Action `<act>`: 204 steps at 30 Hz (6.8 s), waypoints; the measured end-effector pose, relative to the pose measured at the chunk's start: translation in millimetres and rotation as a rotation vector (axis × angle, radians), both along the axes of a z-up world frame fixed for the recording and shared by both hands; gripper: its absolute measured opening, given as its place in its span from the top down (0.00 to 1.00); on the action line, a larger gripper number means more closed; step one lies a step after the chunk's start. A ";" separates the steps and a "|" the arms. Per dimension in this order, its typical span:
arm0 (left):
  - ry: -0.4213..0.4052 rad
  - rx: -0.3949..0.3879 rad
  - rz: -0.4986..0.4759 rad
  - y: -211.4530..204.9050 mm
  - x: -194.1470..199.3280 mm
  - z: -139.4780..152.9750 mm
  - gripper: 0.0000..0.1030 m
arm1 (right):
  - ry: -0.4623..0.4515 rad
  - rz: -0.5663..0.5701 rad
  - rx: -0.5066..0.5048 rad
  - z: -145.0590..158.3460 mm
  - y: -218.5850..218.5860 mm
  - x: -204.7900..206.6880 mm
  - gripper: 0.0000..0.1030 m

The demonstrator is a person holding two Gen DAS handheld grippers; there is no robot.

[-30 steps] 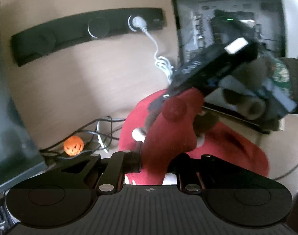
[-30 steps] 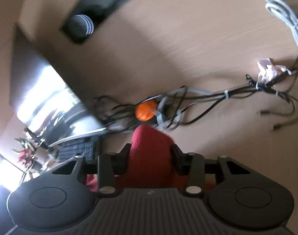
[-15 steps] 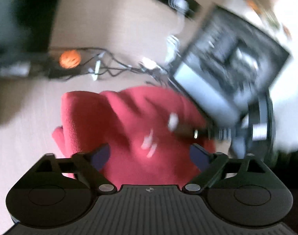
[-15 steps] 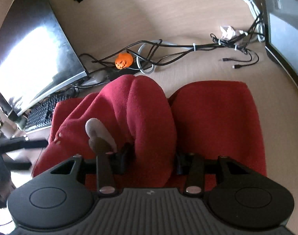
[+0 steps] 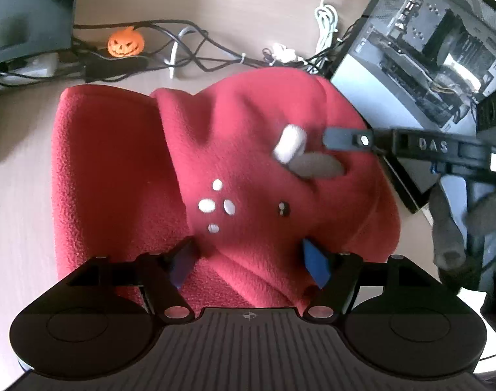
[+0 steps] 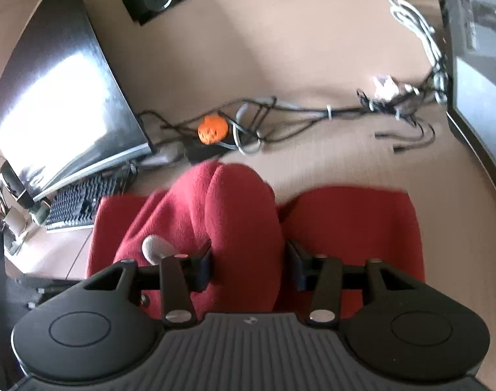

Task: Fold clothes

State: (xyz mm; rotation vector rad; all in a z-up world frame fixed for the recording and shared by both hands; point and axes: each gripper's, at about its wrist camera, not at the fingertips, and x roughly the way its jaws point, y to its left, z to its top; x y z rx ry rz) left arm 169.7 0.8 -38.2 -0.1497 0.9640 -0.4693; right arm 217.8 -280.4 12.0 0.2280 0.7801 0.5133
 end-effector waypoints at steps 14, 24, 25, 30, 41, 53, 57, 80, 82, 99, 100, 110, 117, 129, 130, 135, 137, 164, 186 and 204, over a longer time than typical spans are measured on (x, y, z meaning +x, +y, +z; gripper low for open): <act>-0.230 -0.080 -0.066 12.1 -6.6 56.0 0.78 | -0.014 0.008 0.140 32.6 -8.0 -16.7 0.73; -0.087 0.055 -0.183 19.4 -43.6 -6.0 0.78 | 0.118 -0.035 0.030 -10.9 -13.7 -68.6 0.70; -0.086 0.056 -0.185 20.0 -45.0 -10.8 0.77 | 0.121 -0.043 0.037 -10.2 -16.2 -69.9 0.64; -0.094 0.048 -0.182 23.4 -39.7 -16.0 0.77 | -0.029 -0.054 -0.038 32.3 -17.4 -77.5 0.44; -0.104 0.024 -0.170 29.9 -40.7 -25.9 0.72 | -0.076 -0.246 -0.229 -18.4 20.5 -8.1 0.00; -0.340 -0.149 -0.125 33.1 -11.1 59.9 0.25 | -0.043 -0.293 -0.014 -63.7 -8.7 -0.5 0.00; -0.244 -0.077 -0.080 2.8 34.1 22.4 0.28 | -0.051 -0.265 -0.063 -48.2 -10.6 -5.5 0.00; -0.326 0.224 0.065 -12.9 30.6 7.7 0.09 | -0.062 -0.157 -0.368 -33.2 12.3 -31.8 0.00; -0.326 0.232 0.105 -8.2 37.1 5.6 0.08 | -0.043 -0.161 -0.358 -32.1 12.2 -30.7 0.00; -0.163 -0.011 0.159 22.3 67.9 -6.2 0.00 | -0.004 -0.092 -0.314 -32.5 2.2 -16.1 0.00; -0.152 -0.026 0.139 23.3 57.8 -1.0 0.00 | -0.004 -0.089 -0.315 -33.3 3.2 -15.5 0.00; -0.003 -0.149 0.076 31.7 -4.0 0.5 0.00 | -0.136 -0.142 -0.269 7.8 -4.9 -25.7 0.00; -0.056 -0.131 0.069 24.8 3.7 0.7 0.01 | -0.070 -0.123 0.096 21.8 -11.4 -7.5 0.00; -0.063 -0.168 0.049 20.5 14.5 -7.3 0.36 | 0.059 -0.064 0.146 -19.8 8.2 1.5 0.42; -0.059 -0.174 0.043 20.8 16.0 -7.5 0.37 | 0.062 -0.059 0.153 -19.3 8.7 1.4 0.45; -0.091 -0.225 -0.009 19.3 18.3 10.5 0.52 | 0.049 -0.017 0.197 -6.0 12.0 -8.6 0.49; -0.150 -0.229 -0.062 17.4 11.4 27.5 0.53 | 0.027 0.013 0.209 3.9 14.6 -17.4 0.49; -0.201 -0.100 -0.110 46.3 -28.6 35.6 0.21 | -0.249 -0.034 -0.228 52.3 23.7 -57.9 0.09; 0.111 -0.171 -0.012 42.9 -12.3 -9.6 0.09 | -0.093 -0.133 -0.122 9.4 -11.6 15.8 0.00; 0.026 -0.108 0.027 27.9 89.1 -24.7 0.05 | 0.099 -0.204 -0.072 -38.8 -19.6 -15.1 0.00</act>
